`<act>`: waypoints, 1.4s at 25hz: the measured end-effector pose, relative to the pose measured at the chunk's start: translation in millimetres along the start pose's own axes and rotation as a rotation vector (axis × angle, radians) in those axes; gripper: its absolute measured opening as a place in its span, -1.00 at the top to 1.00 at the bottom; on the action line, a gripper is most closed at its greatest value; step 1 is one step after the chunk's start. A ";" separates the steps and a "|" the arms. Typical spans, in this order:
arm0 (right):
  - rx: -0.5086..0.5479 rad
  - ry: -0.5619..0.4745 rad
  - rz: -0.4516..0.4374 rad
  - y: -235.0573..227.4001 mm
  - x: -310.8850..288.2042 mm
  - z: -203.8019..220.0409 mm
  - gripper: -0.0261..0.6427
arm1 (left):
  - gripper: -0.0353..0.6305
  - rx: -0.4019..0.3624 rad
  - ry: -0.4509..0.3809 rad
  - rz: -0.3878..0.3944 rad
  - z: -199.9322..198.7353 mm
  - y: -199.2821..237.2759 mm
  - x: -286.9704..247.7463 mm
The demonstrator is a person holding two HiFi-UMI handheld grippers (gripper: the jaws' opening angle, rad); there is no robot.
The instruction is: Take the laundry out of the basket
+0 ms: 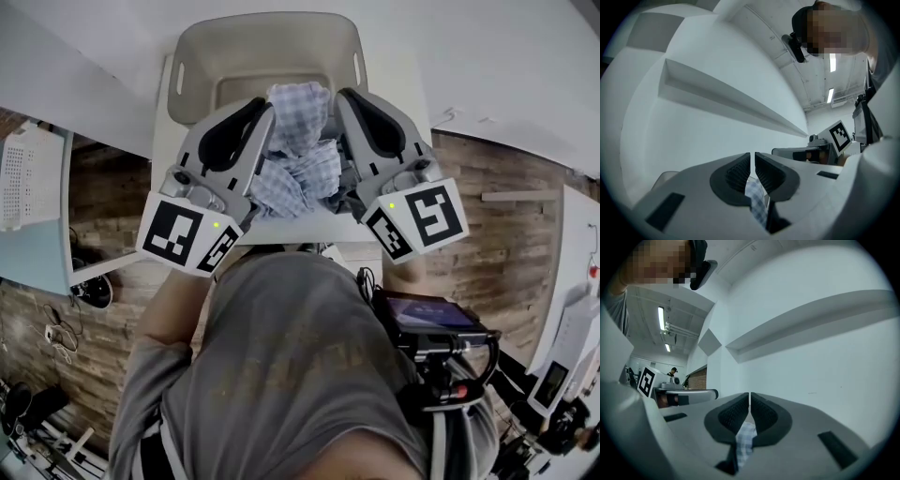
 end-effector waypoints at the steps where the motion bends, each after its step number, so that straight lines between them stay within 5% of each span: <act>1: -0.001 -0.003 0.005 -1.4 0.9 -0.7 0.87 | 0.80 -0.001 -0.006 -0.004 -1.2 0.7 -1.0; 20: 0.014 -0.022 0.052 -8.1 -0.4 -8.6 0.88 | 0.87 -0.003 -0.027 -0.099 -7.2 11.1 -3.7; 35: 0.013 -0.018 0.060 -9.0 0.3 -6.8 0.89 | 0.87 -0.024 -0.033 -0.096 -10.9 10.4 -9.1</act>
Point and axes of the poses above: the fingertips, and each gripper's own axes: x backward along the fingers, y to its left, z out of its underside, the point moved 4 cm from there along x, backward along the fingers, and after that the axes turned 9 degrees about y, right-handed, at the moved point
